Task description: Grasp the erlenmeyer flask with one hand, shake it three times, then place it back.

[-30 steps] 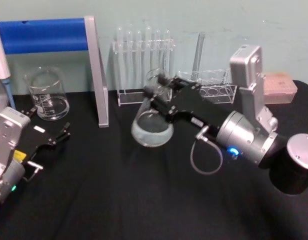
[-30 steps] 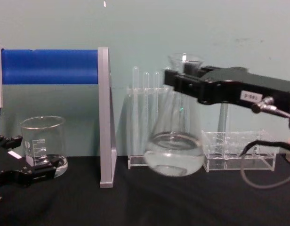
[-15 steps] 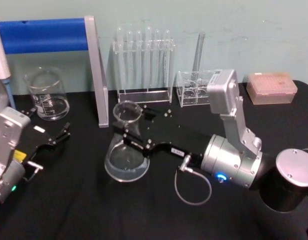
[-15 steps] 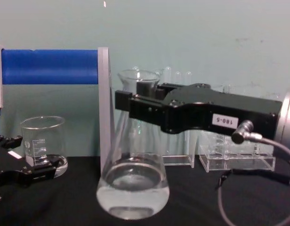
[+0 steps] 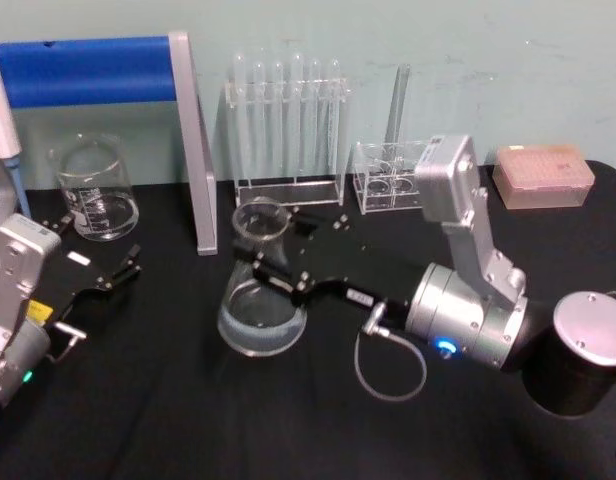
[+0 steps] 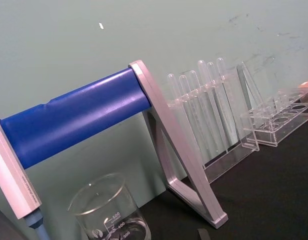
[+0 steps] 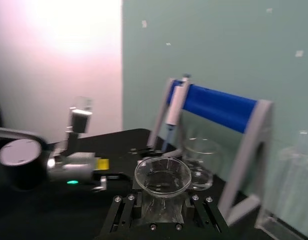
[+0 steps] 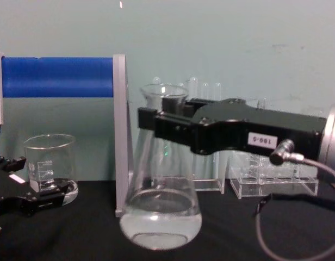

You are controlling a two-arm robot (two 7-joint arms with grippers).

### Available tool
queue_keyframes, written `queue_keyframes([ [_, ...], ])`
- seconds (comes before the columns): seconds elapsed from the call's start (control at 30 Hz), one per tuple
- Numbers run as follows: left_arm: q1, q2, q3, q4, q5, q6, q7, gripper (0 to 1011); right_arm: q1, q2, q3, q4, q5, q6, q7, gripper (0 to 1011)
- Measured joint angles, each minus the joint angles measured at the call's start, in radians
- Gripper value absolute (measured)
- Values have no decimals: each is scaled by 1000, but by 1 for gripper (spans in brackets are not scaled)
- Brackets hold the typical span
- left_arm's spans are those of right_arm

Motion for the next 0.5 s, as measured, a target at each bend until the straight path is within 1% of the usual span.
queue_keyframes([
  [0.1, 0, 0, 0, 0, 0, 0, 0, 1001, 11, -4, 19, 22, -4, -5, -32, 449],
  [0.13, 0, 0, 0, 0, 0, 0, 0, 1001, 11, -4, 19, 22, -4, -5, -32, 449],
  [0.23, 0, 0, 0, 0, 0, 0, 0, 1001, 22, -10, 38, 42, -11, -8, -57, 449],
  [0.5, 0, 0, 0, 0, 0, 0, 0, 1001, 38, -23, 77, 81, -31, -14, -101, 449],
])
